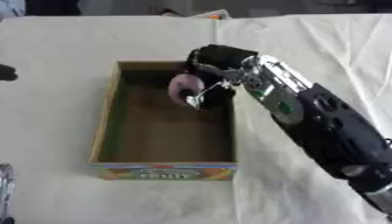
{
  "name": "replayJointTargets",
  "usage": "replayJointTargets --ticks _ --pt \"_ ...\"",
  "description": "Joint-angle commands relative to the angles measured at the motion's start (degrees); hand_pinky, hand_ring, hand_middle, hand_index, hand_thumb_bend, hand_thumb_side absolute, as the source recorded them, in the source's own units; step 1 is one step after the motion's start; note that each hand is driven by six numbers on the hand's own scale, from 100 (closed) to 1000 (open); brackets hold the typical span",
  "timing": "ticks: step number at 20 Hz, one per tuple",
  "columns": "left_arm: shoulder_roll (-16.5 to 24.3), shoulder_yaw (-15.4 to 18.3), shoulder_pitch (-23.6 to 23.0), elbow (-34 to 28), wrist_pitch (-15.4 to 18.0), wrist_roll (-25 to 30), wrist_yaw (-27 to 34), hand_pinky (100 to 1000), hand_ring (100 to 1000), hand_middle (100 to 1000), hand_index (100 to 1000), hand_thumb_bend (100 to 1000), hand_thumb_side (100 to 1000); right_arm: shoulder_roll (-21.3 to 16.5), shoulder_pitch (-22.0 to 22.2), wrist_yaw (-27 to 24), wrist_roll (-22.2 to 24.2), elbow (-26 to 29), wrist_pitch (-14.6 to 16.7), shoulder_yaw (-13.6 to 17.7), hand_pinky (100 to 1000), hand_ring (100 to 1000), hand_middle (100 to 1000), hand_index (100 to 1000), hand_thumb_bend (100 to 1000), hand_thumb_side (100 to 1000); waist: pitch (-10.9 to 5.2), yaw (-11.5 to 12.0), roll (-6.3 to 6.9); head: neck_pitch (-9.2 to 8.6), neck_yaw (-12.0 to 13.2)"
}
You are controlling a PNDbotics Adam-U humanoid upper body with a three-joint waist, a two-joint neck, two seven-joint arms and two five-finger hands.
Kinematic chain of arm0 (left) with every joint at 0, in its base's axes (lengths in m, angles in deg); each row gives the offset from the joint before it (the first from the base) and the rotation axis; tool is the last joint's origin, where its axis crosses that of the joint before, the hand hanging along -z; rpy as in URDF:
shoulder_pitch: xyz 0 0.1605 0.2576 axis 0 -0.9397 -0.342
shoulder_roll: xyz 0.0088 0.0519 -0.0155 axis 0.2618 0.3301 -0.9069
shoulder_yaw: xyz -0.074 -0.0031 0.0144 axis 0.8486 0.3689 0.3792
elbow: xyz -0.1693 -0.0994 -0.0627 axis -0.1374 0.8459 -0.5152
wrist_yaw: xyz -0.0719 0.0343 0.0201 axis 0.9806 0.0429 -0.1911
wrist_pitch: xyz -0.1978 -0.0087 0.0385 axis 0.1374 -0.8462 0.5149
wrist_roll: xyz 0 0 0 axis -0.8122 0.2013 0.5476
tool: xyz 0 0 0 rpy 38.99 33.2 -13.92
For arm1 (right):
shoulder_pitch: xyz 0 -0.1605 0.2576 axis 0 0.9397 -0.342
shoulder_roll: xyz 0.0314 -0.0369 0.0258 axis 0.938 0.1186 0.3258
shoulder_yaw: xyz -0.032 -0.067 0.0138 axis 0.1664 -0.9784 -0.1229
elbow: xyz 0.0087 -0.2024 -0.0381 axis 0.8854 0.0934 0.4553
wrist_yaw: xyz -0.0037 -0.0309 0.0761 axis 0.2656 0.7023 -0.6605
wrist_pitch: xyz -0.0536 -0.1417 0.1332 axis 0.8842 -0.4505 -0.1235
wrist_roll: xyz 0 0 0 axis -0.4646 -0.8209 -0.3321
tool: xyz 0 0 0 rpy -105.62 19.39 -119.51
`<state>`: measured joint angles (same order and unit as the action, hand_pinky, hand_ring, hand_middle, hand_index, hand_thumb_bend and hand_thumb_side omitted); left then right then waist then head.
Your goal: Pick up objects on the table and place them in the box.
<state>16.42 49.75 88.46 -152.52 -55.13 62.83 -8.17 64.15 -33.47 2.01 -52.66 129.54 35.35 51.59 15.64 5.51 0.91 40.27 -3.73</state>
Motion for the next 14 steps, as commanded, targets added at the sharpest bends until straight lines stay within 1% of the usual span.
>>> replayJointTargets --ticks 1,4,5,6,7,8,9,14 --pt "0.3 -0.1 0.3 -0.9 0.1 0.2 -0.2 527 510 551 655 100 798 0.3 -0.5 1.8 1.5 -0.7 1.3 -0.2 619 761 518 644 100 483 -0.85 0.1 0.03 0.2 -0.1" --pt "0.3 -0.1 0.3 -0.9 0.1 0.2 -0.1 527 510 551 655 100 797 0.6 -0.3 2.8 3.4 -1.6 2.4 -0.1 634 778 538 685 100 520 -0.83 0.1 0.09 0.21 -0.2" --pt "0.3 -0.1 0.3 -0.9 0.1 0.2 -0.1 527 510 551 655 100 797 0.7 -0.3 3.0 4.0 -1.7 2.7 0.0 656 797 566 712 100 550 -0.83 0.1 0.1 0.19 -0.2" --pt "0.3 -0.1 0.3 -0.9 0.1 0.2 -0.1 527 510 551 655 100 797 0.7 -0.3 3.2 4.6 -1.7 3.2 0.1 660 802 577 731 100 558 -0.84 0.1 0.11 0.19 -0.2" --pt "0.3 -0.1 0.3 -0.9 0.1 0.2 -0.1 527 510 551 655 100 798 0.7 -0.3 3.4 5.1 -1.6 3.5 0.2 666 810 595 780 100 575 -0.86 0.1 0.11 0.17 -0.2" --pt "0.3 -0.1 0.3 -0.9 0.1 0.2 -0.1 527 510 551 655 100 798 0.7 -0.3 3.6 5.5 -1.5 3.8 0.3 668 813 601 792 100 582 -0.88 0.1 0.12 0.14 -0.2" --pt "0.2 -0.1 0.2 -0.9 0.1 0.2 -0.1 527 510 551 655 100 799 0.6 -0.4 3.9 5.8 -1.2 3.9 0.4 672 820 616 829 100 609 -0.9 0.0 0.13 0.11 -0.2" --pt "0.2 -0.1 0.2 -0.9 0.1 0.2 -0.1 526 510 551 655 100 800 0.3 -0.6 4.5 5.8 0.7 3.0 0.7 671 819 619 844 100 589 -1.0 -0.1 0.15 0.0 -0.1"
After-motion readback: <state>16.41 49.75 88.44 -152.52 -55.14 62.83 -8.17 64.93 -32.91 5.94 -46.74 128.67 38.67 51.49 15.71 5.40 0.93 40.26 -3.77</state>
